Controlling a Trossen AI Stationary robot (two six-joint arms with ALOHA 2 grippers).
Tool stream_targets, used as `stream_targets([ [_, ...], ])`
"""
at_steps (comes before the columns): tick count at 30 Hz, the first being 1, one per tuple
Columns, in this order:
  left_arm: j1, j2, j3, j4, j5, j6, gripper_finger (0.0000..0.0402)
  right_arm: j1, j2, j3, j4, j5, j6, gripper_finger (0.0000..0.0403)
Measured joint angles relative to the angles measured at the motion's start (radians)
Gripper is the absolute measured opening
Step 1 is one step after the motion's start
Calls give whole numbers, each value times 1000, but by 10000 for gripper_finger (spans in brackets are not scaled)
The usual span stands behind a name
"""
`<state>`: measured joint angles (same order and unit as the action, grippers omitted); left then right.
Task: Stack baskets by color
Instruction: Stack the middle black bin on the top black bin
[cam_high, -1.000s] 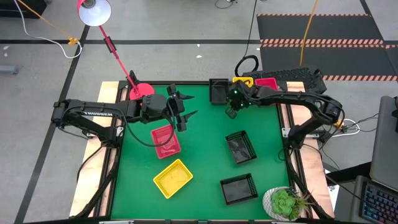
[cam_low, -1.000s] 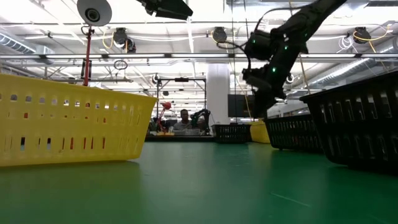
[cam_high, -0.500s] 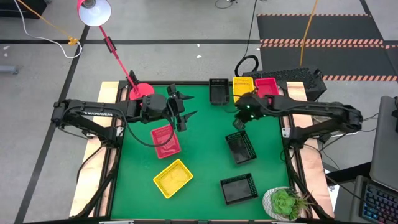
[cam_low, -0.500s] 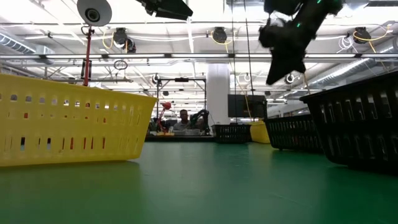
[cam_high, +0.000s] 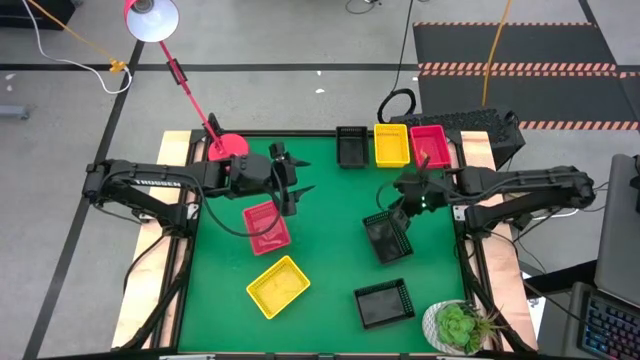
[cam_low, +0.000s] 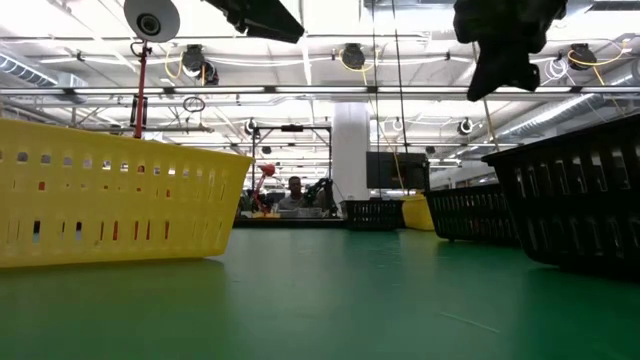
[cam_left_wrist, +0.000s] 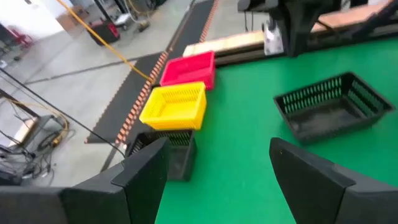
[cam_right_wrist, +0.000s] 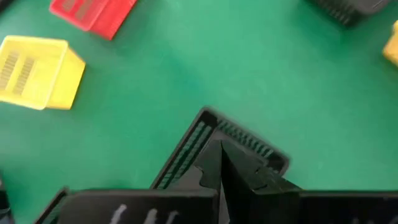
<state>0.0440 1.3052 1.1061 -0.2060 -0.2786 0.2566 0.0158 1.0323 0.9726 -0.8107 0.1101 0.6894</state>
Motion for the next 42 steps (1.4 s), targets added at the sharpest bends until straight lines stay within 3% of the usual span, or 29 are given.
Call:
stream_targets([
  [4,0,0,0,-64,2,-31,278,62,11,0,-7,49,23,0],
  [12,-1,0,0,-83,18,-107,278,84,9,0,-14,-28,3,0],
  [16,-18,0,0,-83,21,-113,278,114,9,0,-37,17,17,0],
  [20,-42,0,0,-84,21,-113,278,158,15,-4,-77,96,105,0],
  [25,-61,0,0,-100,21,-108,278,195,18,-42,-85,120,285,3],
  [32,-66,0,0,-113,21,-105,278,233,63,-149,-54,117,461,47],
  [42,-66,0,0,-105,21,-118,278,226,139,-203,14,72,503,130],
])
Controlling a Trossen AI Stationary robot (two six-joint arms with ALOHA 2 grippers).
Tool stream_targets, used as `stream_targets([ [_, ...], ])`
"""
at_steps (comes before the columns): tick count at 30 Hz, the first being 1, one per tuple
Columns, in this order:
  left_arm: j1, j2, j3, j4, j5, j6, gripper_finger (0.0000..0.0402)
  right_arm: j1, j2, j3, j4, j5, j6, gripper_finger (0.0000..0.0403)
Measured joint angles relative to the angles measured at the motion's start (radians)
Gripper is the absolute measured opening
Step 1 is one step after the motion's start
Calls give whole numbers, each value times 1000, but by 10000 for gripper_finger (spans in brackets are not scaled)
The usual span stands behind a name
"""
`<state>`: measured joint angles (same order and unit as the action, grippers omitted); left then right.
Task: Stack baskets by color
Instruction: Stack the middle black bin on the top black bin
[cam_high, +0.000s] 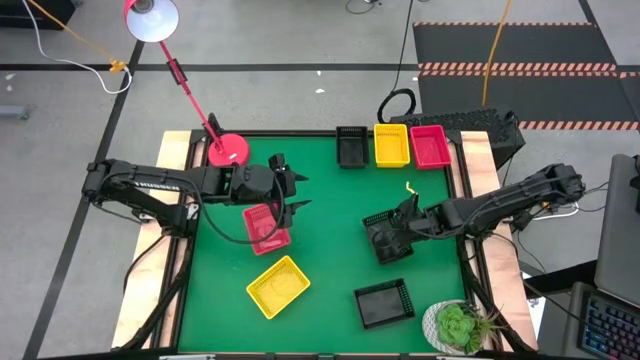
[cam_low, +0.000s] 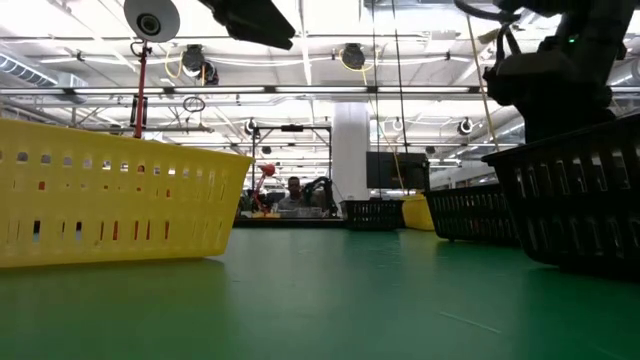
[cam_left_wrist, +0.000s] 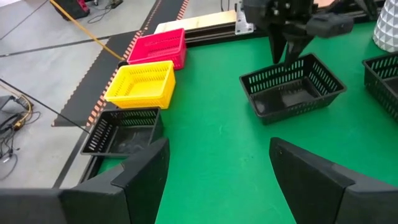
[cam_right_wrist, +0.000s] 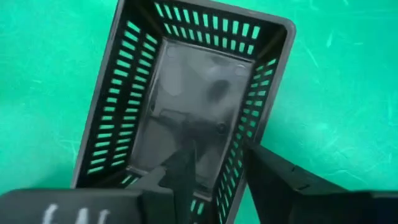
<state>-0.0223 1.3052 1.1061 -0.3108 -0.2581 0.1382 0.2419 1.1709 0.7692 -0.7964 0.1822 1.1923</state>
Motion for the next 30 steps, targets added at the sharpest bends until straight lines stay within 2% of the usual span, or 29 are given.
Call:
stream_targets([
  [5,0,0,0,6,0,-27,278,-6,11,0,-11,6,-8,143],
  [11,-9,14,0,4,0,-62,278,-6,10,-1,-64,70,1,143],
  [18,-47,69,3,74,-3,-70,278,-6,14,-72,4,70,2,137],
  [23,-71,108,1,117,-2,-61,278,-20,18,-101,15,64,-1,107],
  [26,-79,132,3,169,-3,-40,278,-32,17,-119,28,82,-15,70],
  [30,-91,161,13,158,10,-13,278,-49,16,-127,65,83,-74,12],
])
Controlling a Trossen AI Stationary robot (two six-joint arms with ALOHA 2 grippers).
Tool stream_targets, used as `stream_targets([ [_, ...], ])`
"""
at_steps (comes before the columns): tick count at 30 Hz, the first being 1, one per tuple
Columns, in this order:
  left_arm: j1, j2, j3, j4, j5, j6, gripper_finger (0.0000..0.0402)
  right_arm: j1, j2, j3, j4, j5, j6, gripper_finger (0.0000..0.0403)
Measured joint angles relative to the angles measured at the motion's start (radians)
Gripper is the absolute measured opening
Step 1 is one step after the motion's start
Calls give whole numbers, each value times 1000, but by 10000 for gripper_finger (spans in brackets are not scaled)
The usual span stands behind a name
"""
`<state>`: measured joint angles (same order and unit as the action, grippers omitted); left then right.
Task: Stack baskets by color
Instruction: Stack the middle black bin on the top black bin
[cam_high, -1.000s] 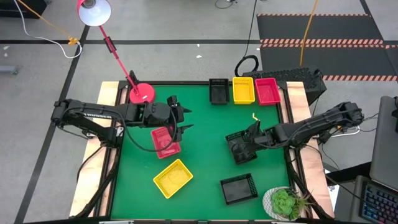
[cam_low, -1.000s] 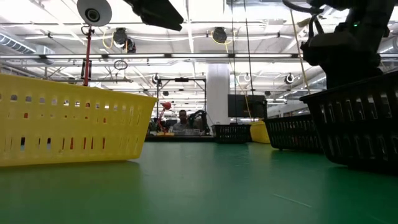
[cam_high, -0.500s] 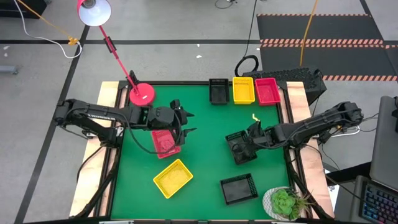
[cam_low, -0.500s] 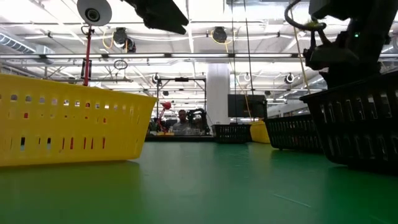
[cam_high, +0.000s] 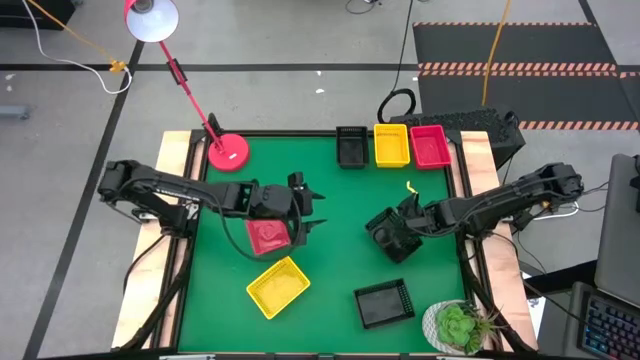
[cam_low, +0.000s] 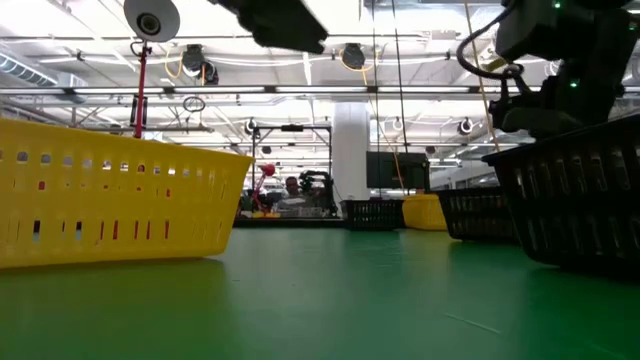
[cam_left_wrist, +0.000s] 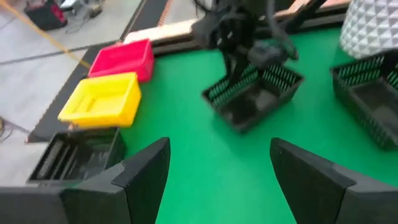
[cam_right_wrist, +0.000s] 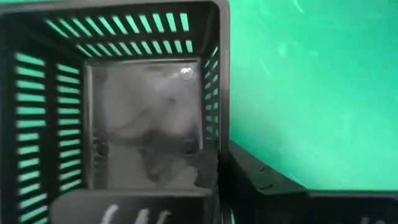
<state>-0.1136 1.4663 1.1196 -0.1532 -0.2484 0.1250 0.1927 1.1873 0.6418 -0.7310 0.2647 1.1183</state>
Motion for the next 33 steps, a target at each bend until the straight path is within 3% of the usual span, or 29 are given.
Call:
stream_targets([
  [7,-38,41,67,-64,23,69,278,-80,-3,4,160,3,-114,8],
  [11,-62,77,103,-56,7,93,278,-118,-8,5,254,61,-179,6],
  [20,-45,127,106,87,-251,13,278,-142,-11,5,385,352,-302,3],
  [26,-20,149,104,135,-258,-37,278,-136,-11,6,502,453,-381,2],
  [33,-9,221,105,331,-260,-35,278,-79,-11,5,554,612,-409,1],
])
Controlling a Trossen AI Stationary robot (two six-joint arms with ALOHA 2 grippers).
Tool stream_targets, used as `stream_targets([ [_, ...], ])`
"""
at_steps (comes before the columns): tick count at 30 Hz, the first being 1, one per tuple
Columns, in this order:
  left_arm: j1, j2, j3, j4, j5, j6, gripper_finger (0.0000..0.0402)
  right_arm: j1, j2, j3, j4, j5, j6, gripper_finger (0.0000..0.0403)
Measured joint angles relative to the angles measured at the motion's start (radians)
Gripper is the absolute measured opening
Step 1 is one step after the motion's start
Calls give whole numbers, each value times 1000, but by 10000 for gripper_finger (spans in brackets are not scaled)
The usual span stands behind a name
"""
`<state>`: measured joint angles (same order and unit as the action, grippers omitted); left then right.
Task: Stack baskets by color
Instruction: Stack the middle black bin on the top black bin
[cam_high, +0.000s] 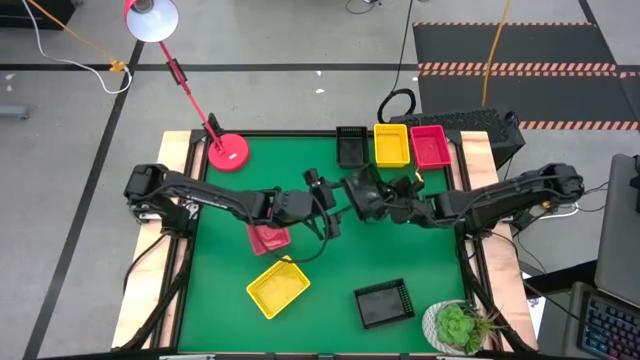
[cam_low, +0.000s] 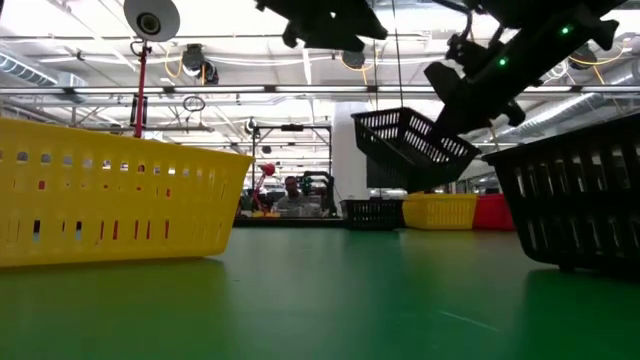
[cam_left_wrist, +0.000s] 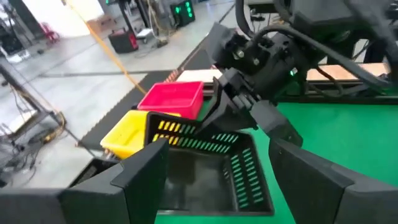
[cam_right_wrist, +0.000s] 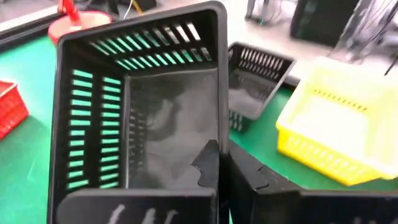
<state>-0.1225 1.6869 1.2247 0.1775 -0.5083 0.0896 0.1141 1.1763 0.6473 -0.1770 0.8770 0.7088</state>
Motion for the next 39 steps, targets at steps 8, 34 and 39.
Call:
stream_targets([
  [8,0,76,0,165,-13,7,278,81,0,-1,83,159,-71,1],
  [34,-21,223,-1,303,-271,-368,278,215,0,-1,99,540,-21,4],
  [39,9,226,-1,293,-270,-399,278,215,0,-1,106,540,-18,4],
])
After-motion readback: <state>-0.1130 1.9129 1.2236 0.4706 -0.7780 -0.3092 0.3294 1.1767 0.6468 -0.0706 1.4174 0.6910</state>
